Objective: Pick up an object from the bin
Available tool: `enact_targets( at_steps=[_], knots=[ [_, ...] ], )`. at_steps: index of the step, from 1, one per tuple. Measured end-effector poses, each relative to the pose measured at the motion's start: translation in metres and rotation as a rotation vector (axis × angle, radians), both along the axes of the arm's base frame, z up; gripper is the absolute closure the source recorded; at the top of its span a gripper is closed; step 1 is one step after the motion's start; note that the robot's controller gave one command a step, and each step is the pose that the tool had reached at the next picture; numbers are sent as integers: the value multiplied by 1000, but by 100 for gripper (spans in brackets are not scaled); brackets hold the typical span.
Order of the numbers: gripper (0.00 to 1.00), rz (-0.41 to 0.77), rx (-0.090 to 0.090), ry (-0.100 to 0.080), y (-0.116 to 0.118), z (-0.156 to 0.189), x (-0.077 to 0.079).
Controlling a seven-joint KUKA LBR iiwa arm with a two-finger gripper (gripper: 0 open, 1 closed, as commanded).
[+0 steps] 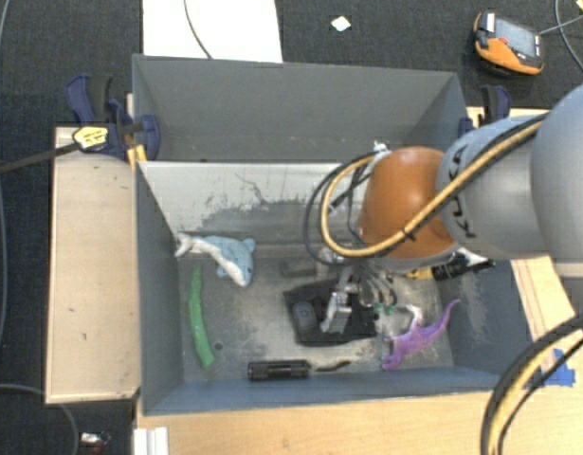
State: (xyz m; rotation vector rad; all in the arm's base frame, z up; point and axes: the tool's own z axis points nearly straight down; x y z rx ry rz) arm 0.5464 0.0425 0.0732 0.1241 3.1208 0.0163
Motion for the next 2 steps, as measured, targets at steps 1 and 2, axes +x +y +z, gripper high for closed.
enact_targets(
  at_steps=[1,2],
  knots=[
    [100,28,-2,-3,1,2,-6],
    [100,28,-2,-3,1,2,-6]
  ],
)
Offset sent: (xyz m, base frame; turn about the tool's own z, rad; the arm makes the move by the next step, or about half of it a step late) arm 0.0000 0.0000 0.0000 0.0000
